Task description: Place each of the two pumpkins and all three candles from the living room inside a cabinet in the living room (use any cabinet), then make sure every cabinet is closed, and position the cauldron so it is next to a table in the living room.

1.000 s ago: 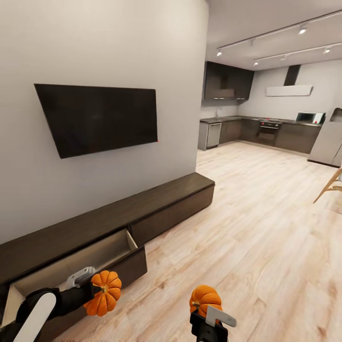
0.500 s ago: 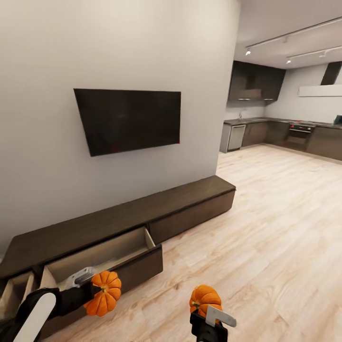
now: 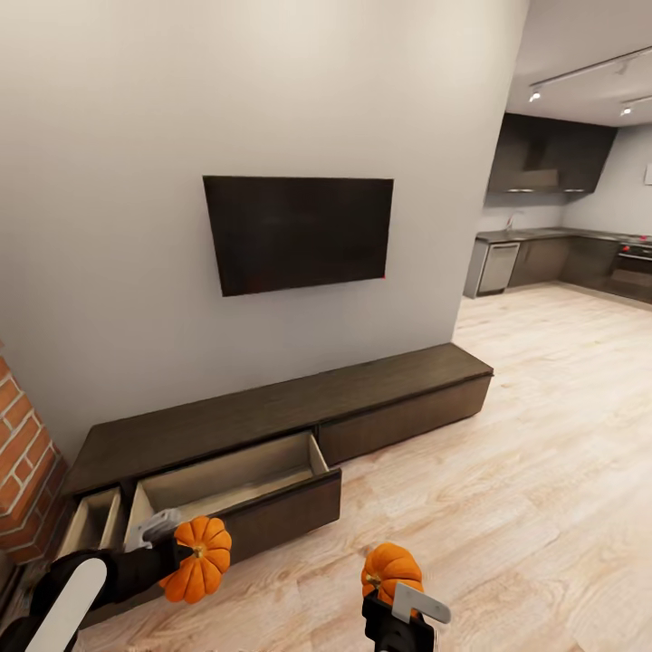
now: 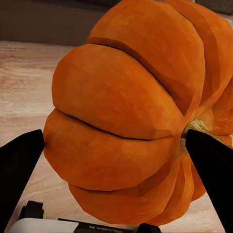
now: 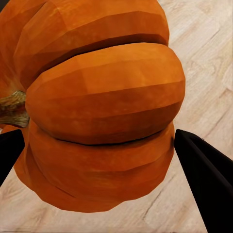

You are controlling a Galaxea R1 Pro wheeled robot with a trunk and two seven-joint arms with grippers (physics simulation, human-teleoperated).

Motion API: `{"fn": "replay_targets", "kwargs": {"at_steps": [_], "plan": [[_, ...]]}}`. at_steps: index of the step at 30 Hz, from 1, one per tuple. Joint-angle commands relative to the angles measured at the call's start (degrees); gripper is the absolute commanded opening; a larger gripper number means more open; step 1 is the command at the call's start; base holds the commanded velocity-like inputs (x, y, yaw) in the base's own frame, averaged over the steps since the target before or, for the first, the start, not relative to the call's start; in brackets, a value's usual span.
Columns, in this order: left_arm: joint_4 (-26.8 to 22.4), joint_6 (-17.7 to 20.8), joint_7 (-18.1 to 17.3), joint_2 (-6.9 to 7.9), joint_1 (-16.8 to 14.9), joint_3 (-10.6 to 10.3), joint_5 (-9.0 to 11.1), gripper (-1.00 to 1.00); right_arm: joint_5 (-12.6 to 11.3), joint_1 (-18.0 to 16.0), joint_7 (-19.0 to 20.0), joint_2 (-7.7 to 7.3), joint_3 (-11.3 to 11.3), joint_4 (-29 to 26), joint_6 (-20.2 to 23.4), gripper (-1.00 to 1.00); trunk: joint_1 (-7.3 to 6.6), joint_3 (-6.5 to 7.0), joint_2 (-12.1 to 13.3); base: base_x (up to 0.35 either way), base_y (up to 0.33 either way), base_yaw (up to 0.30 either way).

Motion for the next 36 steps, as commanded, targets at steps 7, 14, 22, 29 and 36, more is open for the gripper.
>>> {"fn": "replay_targets", "kwargs": {"at_steps": [7,14,22,29,36], "plan": [[-0.01,-0.01,0.02,0.00,-0.01,-0.01,0.18,-1.00,0.03,-0.01,-0.14,0.02,0.01,0.06,0.04,-1.00,-1.55,1.27,2.82,0.000,0.000,0.291],[-0.01,0.01,-0.06,0.00,-0.01,-0.01,0.25,-1.00,0.03,-0.01,-0.14,0.00,0.01,0.07,0.04,-1.00,-3.08,2.52,5.63,0.000,0.000,0.291],[-0.01,-0.11,-0.06,0.00,-0.01,-0.01,0.25,-1.00,0.02,-0.01,-0.13,0.00,0.01,0.07,0.04,-1.00,-4.84,3.96,8.84,0.000,0.000,0.291],[-0.01,-0.14,-0.12,0.00,-0.01,-0.01,0.26,-1.00,0.02,-0.01,-0.13,0.00,0.01,0.07,0.04,-1.00,-6.38,5.22,11.64,0.000,0.000,0.291],[-0.01,-0.14,-0.25,-0.03,-0.01,-0.01,0.24,-1.00,0.03,-0.01,-0.13,0.00,0.01,0.07,0.04,-1.00,-7.04,5.75,12.85,0.000,0.000,0.291]]}}
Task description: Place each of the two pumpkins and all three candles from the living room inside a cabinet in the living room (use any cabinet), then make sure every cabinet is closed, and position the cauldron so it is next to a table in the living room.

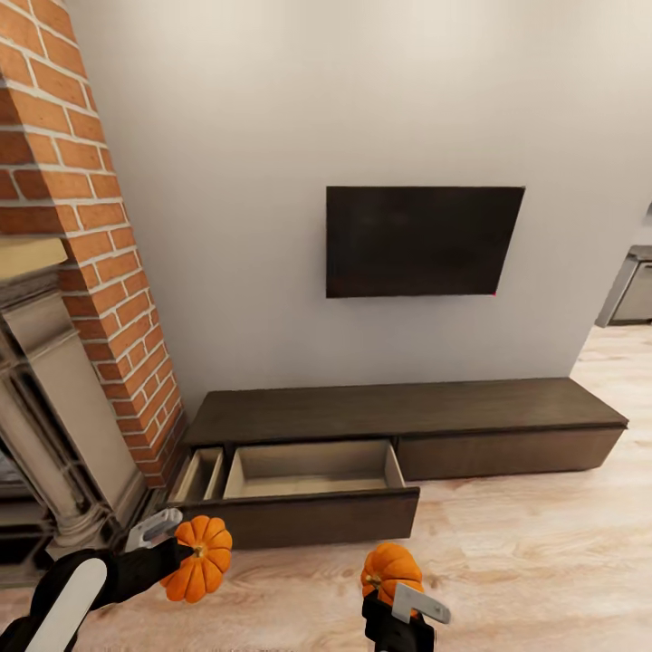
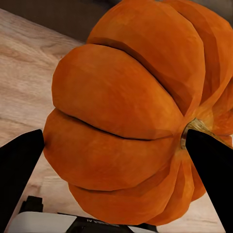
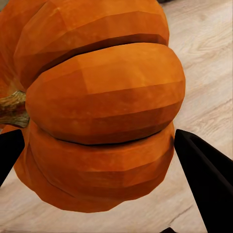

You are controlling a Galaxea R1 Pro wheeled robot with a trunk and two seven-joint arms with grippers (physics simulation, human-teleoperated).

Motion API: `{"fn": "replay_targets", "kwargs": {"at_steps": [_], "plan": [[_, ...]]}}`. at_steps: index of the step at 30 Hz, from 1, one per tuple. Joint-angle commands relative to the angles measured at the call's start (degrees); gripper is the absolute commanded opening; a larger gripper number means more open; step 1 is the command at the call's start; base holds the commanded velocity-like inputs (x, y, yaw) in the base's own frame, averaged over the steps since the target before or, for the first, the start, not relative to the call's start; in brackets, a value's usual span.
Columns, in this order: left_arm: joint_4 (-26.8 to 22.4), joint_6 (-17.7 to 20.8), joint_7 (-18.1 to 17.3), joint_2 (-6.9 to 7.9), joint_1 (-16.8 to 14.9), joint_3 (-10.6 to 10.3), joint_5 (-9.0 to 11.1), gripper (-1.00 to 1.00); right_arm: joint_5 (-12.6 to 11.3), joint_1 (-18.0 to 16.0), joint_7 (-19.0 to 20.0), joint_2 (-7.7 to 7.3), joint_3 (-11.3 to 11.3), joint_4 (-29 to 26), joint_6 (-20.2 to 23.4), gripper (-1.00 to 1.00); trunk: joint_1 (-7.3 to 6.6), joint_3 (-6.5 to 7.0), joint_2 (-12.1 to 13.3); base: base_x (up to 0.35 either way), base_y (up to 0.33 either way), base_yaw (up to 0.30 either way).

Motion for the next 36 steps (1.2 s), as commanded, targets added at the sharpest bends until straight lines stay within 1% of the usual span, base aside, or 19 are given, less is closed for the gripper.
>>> {"fn": "replay_targets", "kwargs": {"at_steps": [1,4,7,12,15,21,36], "plan": [[-0.01,-0.07,0.00,-0.01,-0.01,-0.01,0.20,-1.00,0.12,-0.01,-0.17,0.00,0.01,-0.01,0.04,-1.00,-0.23,0.19,0.41,0.000,0.000,0.291],[-0.01,-0.12,-0.10,-0.02,-0.01,-0.01,0.21,-1.00,0.21,-0.01,-0.19,-0.01,0.01,-0.05,-0.13,-1.00,-0.23,0.19,0.41,0.000,0.000,0.226],[-0.03,-0.14,-0.11,-0.05,-0.01,-0.01,0.22,-1.00,0.26,-0.01,-0.21,-0.03,0.02,-0.08,-0.25,-1.00,-0.23,0.19,0.41,0.000,0.000,0.070],[-0.05,-0.10,-0.13,-0.06,-0.01,-0.11,0.21,-1.00,0.30,-0.01,-0.20,-0.08,0.15,-0.03,-0.34,-1.00,-0.23,0.19,0.41,0.172,-0.013,0.016],[-0.04,-0.07,-0.13,-0.06,-0.01,-0.22,0.21,-1.00,0.37,-0.01,-0.22,-0.08,0.69,-0.01,-0.35,-1.00,-0.23,0.19,0.41,0.204,-0.072,0.002],[-0.03,-0.07,-0.12,0.02,-0.01,-0.24,0.13,-1.00,0.42,-0.01,-0.25,-0.01,1.23,-0.01,-0.41,-1.00,-0.23,0.19,0.41,0.085,-0.021,0.000],[-0.02,-0.07,-0.09,0.03,-0.01,-0.21,0.13,-1.00,0.38,-0.01,-0.25,0.00,1.24,-0.01,-0.40,-1.00,-0.23,0.19,0.41,0.293,0.000,0.000]]}}
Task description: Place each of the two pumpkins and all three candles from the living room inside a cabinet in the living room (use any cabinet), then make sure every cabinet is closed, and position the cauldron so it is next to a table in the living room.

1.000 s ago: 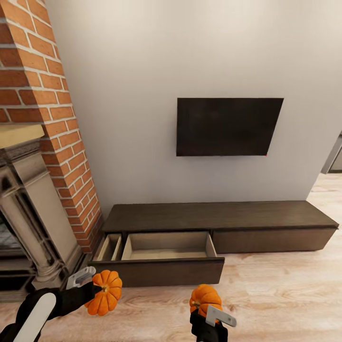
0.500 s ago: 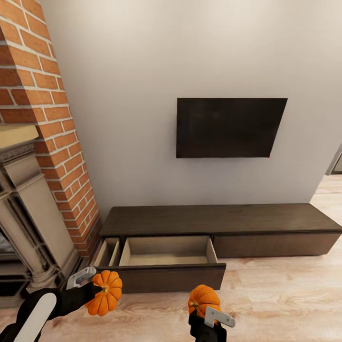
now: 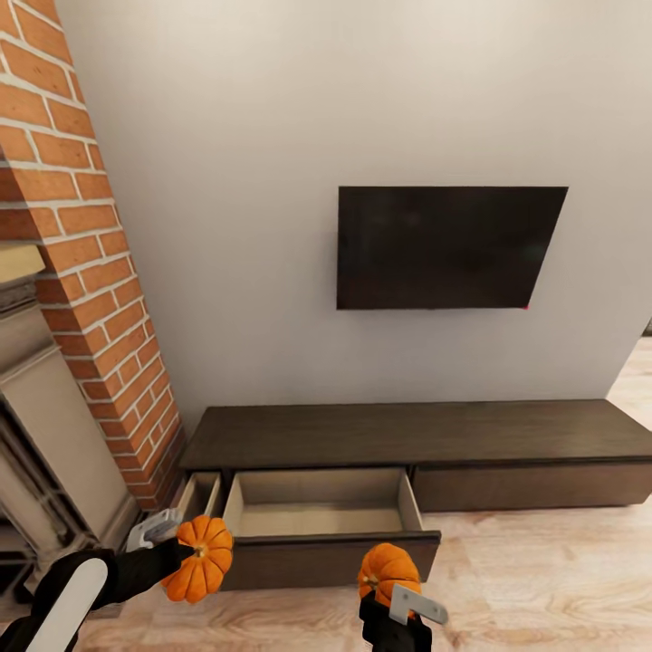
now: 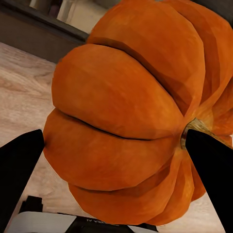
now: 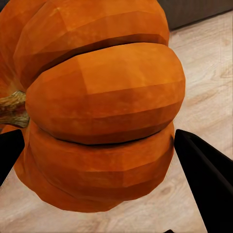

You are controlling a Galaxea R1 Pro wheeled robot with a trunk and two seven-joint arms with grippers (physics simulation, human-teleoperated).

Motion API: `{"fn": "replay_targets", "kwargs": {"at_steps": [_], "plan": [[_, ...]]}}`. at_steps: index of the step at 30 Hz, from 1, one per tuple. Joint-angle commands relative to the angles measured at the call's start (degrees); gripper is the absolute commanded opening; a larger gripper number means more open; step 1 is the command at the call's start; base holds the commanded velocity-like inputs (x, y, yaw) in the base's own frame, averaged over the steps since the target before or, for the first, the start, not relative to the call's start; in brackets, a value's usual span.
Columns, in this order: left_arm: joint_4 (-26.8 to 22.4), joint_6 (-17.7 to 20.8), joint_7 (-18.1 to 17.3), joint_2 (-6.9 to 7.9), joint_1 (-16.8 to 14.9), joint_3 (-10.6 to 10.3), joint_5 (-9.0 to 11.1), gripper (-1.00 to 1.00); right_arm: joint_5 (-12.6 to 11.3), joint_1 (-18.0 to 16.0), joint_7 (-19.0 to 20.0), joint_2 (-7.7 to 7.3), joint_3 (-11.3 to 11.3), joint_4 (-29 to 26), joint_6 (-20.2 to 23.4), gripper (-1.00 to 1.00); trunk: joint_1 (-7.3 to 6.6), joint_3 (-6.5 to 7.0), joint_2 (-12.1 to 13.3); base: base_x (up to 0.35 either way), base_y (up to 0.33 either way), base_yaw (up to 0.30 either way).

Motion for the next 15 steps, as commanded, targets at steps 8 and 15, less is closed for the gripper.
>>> {"fn": "replay_targets", "kwargs": {"at_steps": [8,15], "plan": [[-0.04,-0.04,-0.04,0.00,-0.01,0.02,0.14,-1.00,0.13,-0.01,0.48,-0.38,0.99,-2.08,0.45,-1.00,0.00,0.00,0.00,0.317,0.000,0.000],[-0.08,0.28,-0.18,0.02,-0.01,0.02,0.30,-1.00,-0.62,-0.62,0.92,0.41,-7.21,-23.24,28.45,-1.00,0.00,0.00,0.00,0.083,0.000,0.000]]}}
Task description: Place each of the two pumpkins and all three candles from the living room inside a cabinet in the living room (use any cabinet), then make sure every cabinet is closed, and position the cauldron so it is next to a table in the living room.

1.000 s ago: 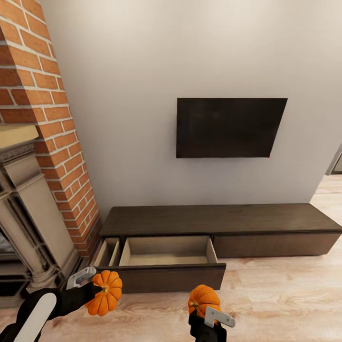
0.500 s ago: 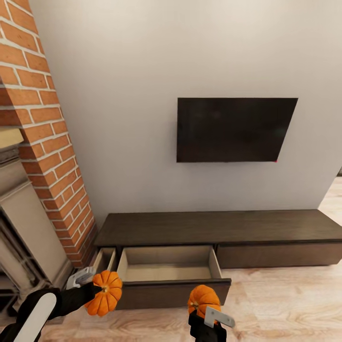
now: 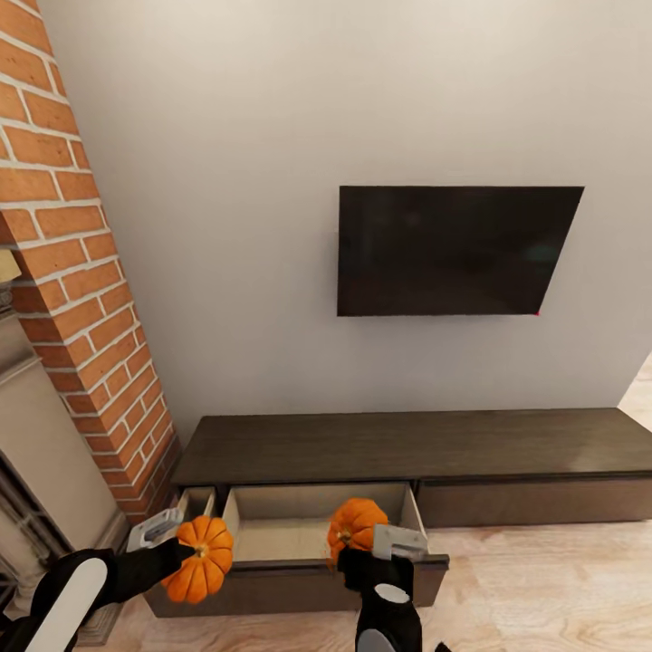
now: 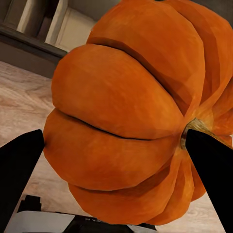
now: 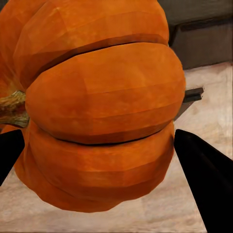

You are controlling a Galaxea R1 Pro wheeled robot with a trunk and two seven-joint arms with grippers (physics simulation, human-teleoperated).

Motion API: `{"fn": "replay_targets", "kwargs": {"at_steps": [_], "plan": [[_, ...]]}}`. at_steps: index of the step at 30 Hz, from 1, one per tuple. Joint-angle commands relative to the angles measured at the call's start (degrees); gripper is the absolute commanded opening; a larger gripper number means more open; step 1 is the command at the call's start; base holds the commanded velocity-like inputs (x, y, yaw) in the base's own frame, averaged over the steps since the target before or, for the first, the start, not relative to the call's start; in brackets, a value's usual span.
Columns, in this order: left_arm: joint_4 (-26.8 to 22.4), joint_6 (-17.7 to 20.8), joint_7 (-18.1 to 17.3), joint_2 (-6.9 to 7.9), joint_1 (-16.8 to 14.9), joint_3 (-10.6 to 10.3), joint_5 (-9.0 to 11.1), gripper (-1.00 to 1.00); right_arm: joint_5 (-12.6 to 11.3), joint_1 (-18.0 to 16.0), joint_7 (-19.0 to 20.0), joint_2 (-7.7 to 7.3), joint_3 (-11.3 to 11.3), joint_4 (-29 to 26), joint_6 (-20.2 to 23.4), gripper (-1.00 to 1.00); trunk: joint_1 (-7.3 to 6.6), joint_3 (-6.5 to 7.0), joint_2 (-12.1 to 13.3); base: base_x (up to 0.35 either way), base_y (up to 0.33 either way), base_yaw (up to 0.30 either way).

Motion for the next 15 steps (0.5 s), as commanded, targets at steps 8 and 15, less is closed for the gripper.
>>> {"fn": "replay_targets", "kwargs": {"at_steps": [8,15], "plan": [[-0.16,2.60,0.02,0.05,-0.01,0.44,-0.05,-1.00,-1.08,-7.89,2.35,6.92,-14.79,-0.40,13.08,-1.00,0.00,0.00,-0.01,0.002,0.000,0.000],[-0.59,3.50,0.02,0.00,-0.18,0.50,0.07,-1.00,-3.76,-10.40,3.53,7.47,-15.96,2.46,14.63,-1.00,0.00,0.00,-0.01,0.000,0.000,0.000]]}}
